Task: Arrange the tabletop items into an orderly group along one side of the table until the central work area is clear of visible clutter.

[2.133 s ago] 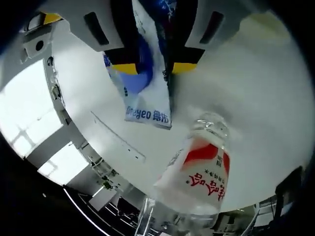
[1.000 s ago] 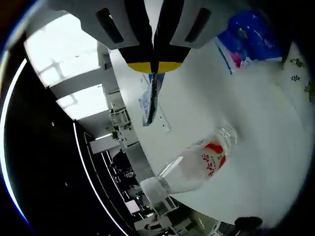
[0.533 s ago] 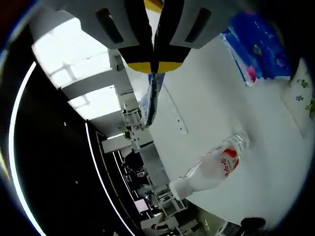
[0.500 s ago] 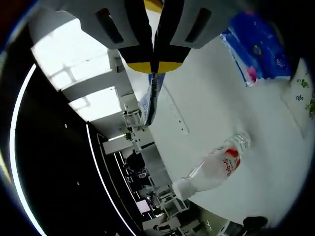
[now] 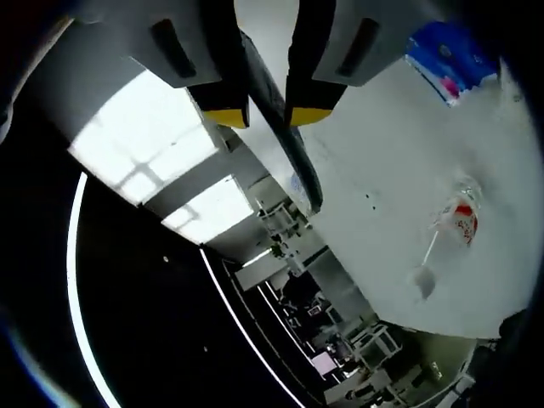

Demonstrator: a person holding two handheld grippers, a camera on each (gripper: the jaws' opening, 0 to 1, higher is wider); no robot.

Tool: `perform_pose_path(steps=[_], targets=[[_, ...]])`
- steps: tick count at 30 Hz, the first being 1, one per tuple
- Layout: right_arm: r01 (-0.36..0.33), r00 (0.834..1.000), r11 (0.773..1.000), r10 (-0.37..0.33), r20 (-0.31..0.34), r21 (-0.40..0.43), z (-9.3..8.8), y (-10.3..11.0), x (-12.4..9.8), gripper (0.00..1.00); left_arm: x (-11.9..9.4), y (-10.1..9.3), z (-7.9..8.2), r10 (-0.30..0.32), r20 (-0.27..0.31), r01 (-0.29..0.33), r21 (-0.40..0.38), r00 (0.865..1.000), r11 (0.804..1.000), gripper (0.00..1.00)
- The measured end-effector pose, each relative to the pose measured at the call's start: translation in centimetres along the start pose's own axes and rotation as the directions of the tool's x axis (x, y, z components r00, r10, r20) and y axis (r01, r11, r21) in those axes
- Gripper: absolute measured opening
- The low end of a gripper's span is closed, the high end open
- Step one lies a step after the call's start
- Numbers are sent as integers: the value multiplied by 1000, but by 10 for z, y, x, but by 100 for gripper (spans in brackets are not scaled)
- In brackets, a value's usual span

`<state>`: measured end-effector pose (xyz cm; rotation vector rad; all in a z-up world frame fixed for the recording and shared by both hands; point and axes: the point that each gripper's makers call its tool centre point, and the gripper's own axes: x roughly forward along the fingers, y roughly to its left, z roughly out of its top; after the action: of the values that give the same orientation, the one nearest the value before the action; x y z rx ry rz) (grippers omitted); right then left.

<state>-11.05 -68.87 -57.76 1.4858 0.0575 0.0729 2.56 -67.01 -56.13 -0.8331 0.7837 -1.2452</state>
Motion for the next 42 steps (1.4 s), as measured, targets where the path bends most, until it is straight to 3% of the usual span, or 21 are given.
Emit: perform_pose_path(steps=[2, 4, 8, 9, 10, 11, 14, 18, 22, 25, 30, 32, 33, 35, 36, 37, 42], targets=[[-12, 1000, 1000, 12, -9, -13, -2, 4, -5, 0, 3, -2, 0, -26, -7, 25, -52, 1000, 998, 15], [-51, 999, 998, 50, -21, -24, -5, 12, -9, 0, 3, 2, 1, -13, 2, 13, -45, 1000, 999, 13], [-67, 994, 992, 57, -92, -105, -15, 18, -17, 0, -1, 6, 12, -7, 64, 14, -116, 998, 993, 10], [-70, 992, 987, 54, -112, -146, -18, 21, -20, 0, -2, 8, 13, -7, 59, 14, -123, 998, 992, 8], [-74, 991, 982, 53, -121, -176, -19, 23, -21, 0, -3, 8, 7, -12, 20, 14, -130, 1000, 991, 5], [-71, 991, 978, 46, -130, -197, -20, 24, -22, 0, -4, 10, 3, 6, 4, -5, -101, 1000, 995, 0], [-20, 988, 975, -15, -155, -222, -19, 16, -22, 0, -10, 17, -5, 81, -11, -81, 38, 997, 996, 0], [6, 986, 966, -48, -158, -257, -14, 11, -17, 0, -15, 17, 1, 56, 55, -52, -62, 997, 997, 0], [91, 979, 940, -145, -144, -329, -3, -3, -14, 0, -22, 20, 1, 74, 43, -74, 3, 996, 997, 0], [114, 980, 936, -161, -117, -332, 14, -3, -9, 0, -29, 22, -1, 79, 43, -80, 18, 996, 997, 0], [174, 969, 882, -232, -83, -438, 48, -4, 9, 0, -37, 32, -9, 105, 39, -106, 27, 994, 994, 0], [192, 966, 876, -248, -71, -443, 56, -2, 18, 0, -39, 37, -11, 124, 46, -126, 34, 991, 991, 0], [209, 962, 861, -267, -64, -463, 61, -4, 25, 0, -39, 39, -11, 131, 54, -133, 34, 990, 991, 0], [231, 946, 800, -318, -66, -554, 62, -6, 33, 0, -40, 48, -9, 152, 68, -153, 16, 986, 988, 0], [229, 945, 791, -320, -65, -568, 61, -5, 37, 0, -40, 53, -6, 161, 71, -162, 13, 984, 987, 0], [227, 948, 804, -311, -63, -549, 59, -5, 43, 0, -40, 57, -3, 168, 74, -169, 10, 983, 986, 0], [249, 943, 810, -327, -56, -531, 58, -19, 54, 0, -37, 68, 8, 192, 50, -194, 45, 980, 980, 0]])
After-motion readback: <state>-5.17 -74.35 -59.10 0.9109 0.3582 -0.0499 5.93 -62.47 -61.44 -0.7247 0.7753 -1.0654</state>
